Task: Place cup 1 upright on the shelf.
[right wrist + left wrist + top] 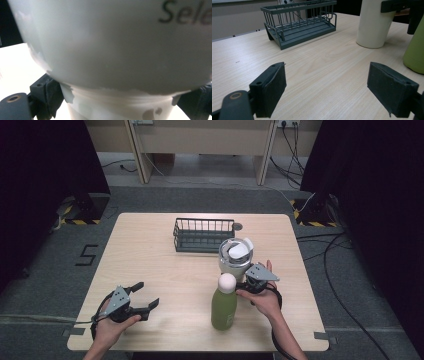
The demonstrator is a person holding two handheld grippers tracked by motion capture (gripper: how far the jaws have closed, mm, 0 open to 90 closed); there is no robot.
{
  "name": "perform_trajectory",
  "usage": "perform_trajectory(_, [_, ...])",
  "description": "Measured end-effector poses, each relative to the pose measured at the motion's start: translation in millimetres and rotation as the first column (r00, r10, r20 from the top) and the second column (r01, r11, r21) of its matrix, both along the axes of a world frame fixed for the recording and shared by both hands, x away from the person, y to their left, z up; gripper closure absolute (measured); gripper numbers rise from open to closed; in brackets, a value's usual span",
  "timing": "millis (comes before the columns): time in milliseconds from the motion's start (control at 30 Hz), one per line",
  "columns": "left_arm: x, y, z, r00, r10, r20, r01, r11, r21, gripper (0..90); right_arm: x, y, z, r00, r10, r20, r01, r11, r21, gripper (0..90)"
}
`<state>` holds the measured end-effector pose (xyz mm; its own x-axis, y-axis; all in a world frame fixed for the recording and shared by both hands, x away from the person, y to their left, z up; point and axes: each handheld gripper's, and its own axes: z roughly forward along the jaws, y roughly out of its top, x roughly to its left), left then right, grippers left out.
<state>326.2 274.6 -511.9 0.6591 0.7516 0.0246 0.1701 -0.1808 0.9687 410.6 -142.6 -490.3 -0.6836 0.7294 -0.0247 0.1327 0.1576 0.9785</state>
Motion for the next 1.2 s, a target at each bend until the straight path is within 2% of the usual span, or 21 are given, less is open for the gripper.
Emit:
perform_trajectory(300, [0.3,0.4,0.0,1.0000,-0.004,-0.001,0.004,1.0000,-0.002,15.2,-1.0,0.7,-0.4,0.9999,-0.010,0.009,0.010,1.000,0.007,10.2])
perform_trajectory(967, [0.4,1.6,-0.2,1.0000,-0.003,-0.001,0.003,0.9999,-0.010,15.2,1.7,4.6,6.4,0.9999,-0.015,0.005,0.015,1.000,-0.025,10.4])
perform_trajectory(1200, [0.4,1.6,-0.3,1.0000,-0.003,-0.001,0.003,0.9999,-0.010,15.2,5.0,4.7,14.6,0.9999,-0.015,0.009,0.015,1.000,-0.003,10.4])
